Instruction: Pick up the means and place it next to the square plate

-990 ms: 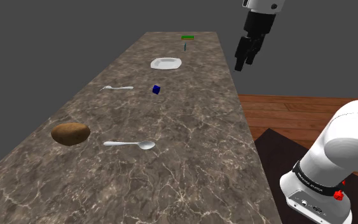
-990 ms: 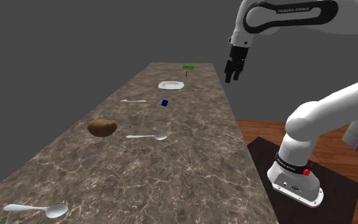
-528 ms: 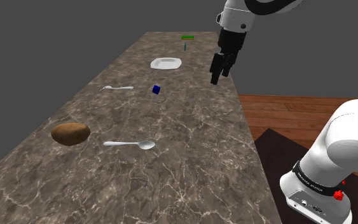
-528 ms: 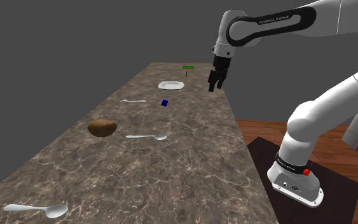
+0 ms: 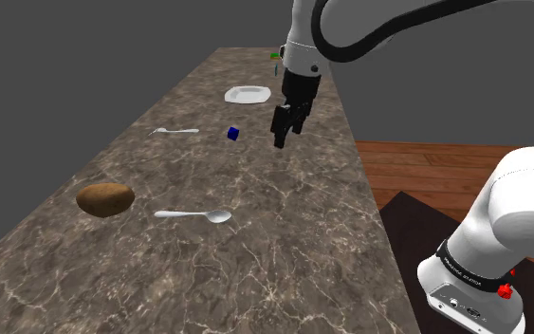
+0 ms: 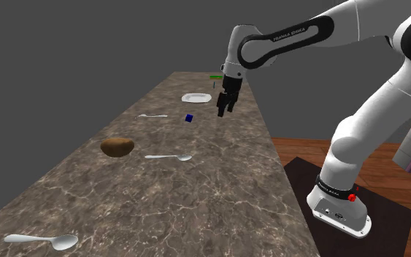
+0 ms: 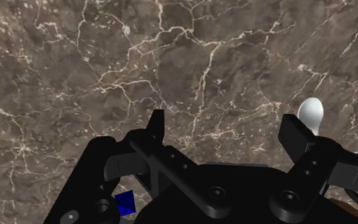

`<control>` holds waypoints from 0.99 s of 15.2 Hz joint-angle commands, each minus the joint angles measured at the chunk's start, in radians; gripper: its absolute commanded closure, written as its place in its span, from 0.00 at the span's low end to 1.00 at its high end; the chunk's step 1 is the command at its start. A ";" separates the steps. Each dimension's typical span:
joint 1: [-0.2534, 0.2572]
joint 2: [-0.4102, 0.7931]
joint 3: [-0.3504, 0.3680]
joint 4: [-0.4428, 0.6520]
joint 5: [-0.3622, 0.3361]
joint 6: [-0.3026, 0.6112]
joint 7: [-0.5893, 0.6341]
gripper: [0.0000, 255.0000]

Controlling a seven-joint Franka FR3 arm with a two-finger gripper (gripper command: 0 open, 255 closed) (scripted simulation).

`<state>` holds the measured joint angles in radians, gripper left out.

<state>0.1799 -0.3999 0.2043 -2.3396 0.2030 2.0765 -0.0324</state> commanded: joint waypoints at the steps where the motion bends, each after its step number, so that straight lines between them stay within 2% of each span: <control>1: 0.012 0.061 0.024 0.022 0.002 0.050 0.007 0.00; 8: 0.052 0.272 0.109 0.131 -0.031 0.187 0.061 0.00; 15: 0.105 0.499 0.170 0.288 -0.131 0.282 0.143 0.00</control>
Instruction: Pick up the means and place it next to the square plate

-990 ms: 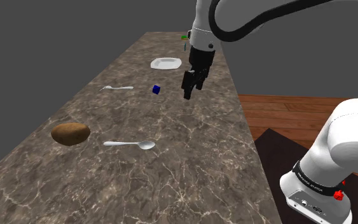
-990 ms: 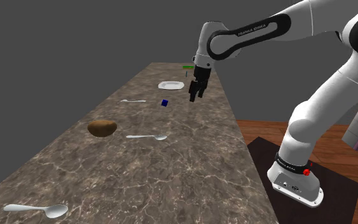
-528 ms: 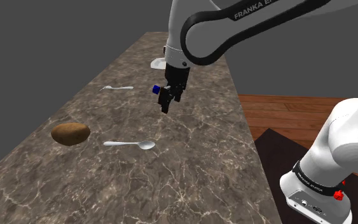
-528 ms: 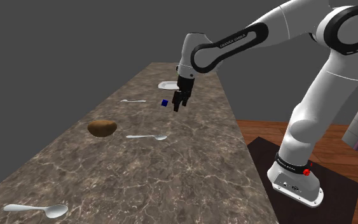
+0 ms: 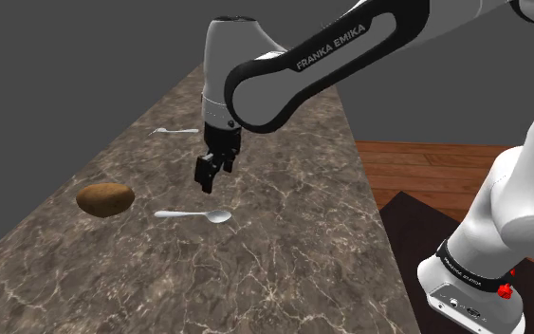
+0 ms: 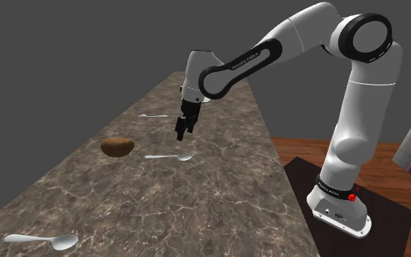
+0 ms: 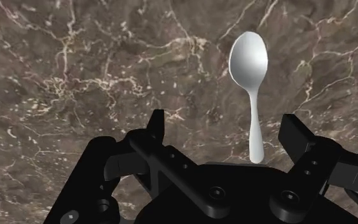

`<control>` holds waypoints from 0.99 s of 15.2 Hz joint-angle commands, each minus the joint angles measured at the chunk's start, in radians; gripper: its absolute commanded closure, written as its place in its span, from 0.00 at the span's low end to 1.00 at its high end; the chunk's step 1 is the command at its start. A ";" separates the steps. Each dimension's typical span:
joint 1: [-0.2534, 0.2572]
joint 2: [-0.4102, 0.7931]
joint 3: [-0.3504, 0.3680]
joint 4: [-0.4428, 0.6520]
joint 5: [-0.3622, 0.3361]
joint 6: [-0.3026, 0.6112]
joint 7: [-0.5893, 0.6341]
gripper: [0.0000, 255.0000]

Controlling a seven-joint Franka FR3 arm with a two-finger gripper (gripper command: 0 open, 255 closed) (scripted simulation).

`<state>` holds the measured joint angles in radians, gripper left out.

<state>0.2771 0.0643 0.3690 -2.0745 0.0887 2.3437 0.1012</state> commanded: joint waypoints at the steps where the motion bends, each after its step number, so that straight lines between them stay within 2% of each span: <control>1: 0.018 0.068 0.011 0.050 -0.035 0.024 0.022 0.00; 6: 0.083 0.229 0.020 0.192 -0.126 0.053 0.081 0.00; 15: 0.106 0.307 0.004 0.196 -0.164 0.123 0.105 0.00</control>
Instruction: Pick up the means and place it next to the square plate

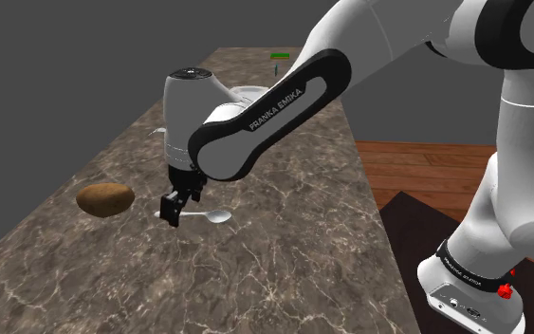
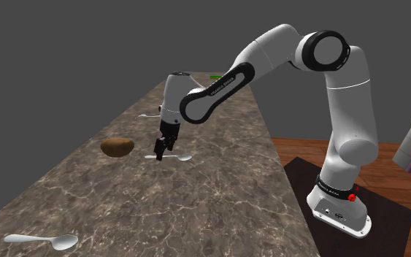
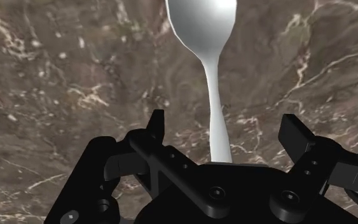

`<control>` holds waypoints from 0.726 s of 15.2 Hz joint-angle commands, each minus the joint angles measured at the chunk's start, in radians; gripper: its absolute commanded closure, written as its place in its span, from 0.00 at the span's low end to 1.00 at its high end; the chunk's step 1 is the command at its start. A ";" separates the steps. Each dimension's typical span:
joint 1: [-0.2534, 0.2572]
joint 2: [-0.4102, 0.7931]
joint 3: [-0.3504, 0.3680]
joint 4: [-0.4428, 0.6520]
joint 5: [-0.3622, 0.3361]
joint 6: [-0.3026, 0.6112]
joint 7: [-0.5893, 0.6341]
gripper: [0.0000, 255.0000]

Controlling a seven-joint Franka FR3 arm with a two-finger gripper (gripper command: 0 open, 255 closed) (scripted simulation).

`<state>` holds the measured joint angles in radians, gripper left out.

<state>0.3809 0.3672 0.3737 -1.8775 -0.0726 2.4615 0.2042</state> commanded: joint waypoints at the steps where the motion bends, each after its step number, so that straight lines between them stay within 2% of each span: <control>1: 0.002 0.004 -0.001 -0.001 -0.002 0.005 0.002 0.00; 6: 0.002 0.004 -0.001 -0.001 -0.002 0.005 0.002 0.00; 7: 0.002 0.004 -0.001 -0.001 -0.002 0.005 0.002 1.00; 11: 0.002 0.004 -0.001 -0.001 -0.002 0.005 0.002 1.00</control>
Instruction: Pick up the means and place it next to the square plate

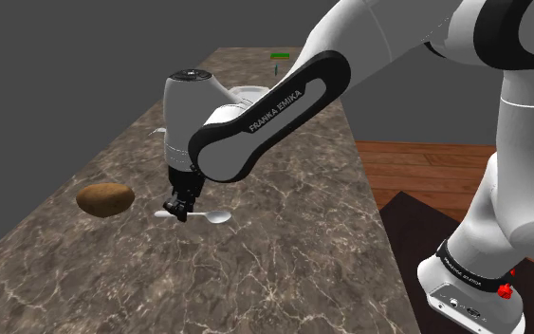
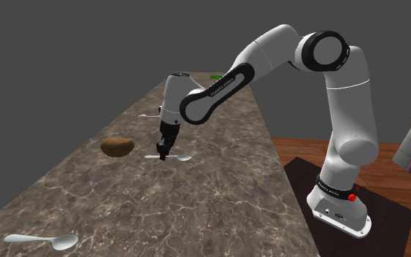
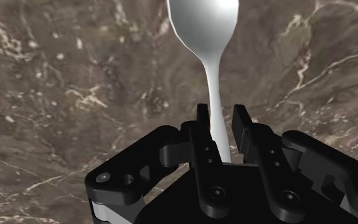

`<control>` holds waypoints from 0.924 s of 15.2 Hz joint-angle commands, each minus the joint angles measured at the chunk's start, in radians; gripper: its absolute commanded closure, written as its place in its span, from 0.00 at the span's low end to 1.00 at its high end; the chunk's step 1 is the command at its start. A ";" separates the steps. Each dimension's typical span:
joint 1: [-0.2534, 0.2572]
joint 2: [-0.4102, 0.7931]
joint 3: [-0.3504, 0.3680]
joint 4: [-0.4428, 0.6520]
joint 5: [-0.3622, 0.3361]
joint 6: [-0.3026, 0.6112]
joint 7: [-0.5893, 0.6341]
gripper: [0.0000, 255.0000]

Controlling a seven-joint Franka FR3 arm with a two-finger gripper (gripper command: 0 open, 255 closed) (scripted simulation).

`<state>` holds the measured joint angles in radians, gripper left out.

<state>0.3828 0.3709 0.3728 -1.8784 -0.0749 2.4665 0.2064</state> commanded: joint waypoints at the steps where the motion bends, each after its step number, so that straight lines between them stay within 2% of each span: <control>1: 0.000 0.000 0.000 0.000 0.000 0.000 0.000 1.00; 5: 0.000 0.000 0.000 0.000 0.000 0.000 0.000 1.00; 14: -0.011 -0.059 0.014 0.046 0.028 -0.102 -0.012 1.00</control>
<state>0.3722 0.3178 0.3855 -1.8380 -0.0499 2.3760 0.1949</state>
